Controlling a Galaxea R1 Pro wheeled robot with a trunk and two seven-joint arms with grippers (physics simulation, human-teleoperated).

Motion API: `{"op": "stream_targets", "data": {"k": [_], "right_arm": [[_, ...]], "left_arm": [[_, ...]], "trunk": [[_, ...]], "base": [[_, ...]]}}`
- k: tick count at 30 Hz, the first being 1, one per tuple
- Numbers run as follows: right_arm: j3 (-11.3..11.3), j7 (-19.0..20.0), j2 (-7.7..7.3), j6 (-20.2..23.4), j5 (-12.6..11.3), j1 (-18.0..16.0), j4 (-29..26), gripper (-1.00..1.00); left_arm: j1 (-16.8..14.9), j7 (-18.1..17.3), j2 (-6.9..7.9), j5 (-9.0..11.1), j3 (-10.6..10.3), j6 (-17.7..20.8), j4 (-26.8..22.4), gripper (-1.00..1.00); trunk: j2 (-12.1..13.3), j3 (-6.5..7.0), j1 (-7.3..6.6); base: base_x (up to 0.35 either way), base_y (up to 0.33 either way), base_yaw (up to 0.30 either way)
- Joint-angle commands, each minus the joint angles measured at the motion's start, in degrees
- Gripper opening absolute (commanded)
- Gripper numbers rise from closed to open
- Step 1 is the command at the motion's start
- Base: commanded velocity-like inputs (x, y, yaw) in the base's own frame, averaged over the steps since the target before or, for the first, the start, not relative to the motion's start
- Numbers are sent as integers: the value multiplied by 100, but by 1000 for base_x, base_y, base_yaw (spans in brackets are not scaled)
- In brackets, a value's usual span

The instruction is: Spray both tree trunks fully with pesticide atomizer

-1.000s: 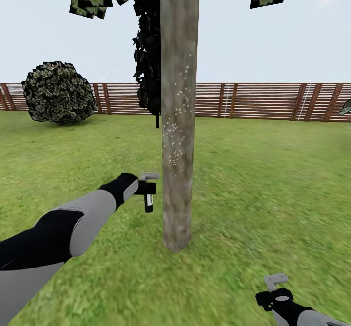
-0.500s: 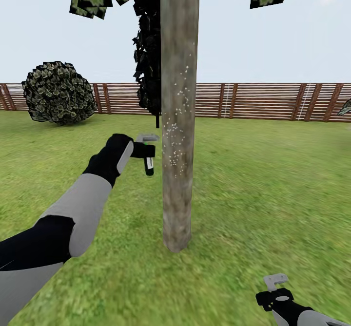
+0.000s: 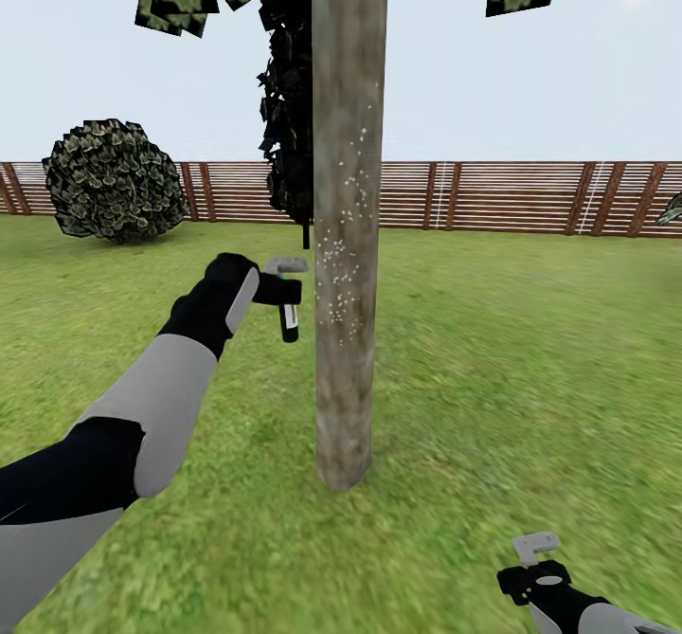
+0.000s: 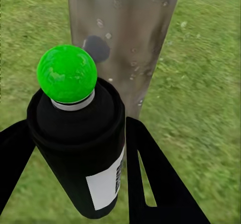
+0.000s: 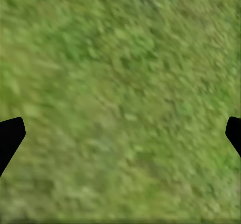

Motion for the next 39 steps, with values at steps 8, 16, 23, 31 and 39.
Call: {"op": "stream_targets", "data": {"k": [8,16,23,31,39], "right_arm": [[3,-1,3,0,0,0,0,100],[9,0,8,0,3,0,0,100],[7,0,9,0,3,0,0,100],[8,-1,8,0,6,0,0,100],[2,-2,4,0,6,0,0,100]], "left_arm": [[-445,-14,-8,7,-1,25,37,-100],[-1052,-15,-17,18,-1,460,72,-100],[-1515,-14,-18,24,-1,490,75,-100],[-2144,-14,-12,11,1,494,422,-100],[-2542,-2,29,-3,8,485,865,-100]], "trunk": [[0,0,0],[0,0,0],[0,0,0],[0,0,0],[0,0,0]], "base": [[0,0,0],[0,0,0],[0,0,0],[0,0,0],[0,0,0]]}}
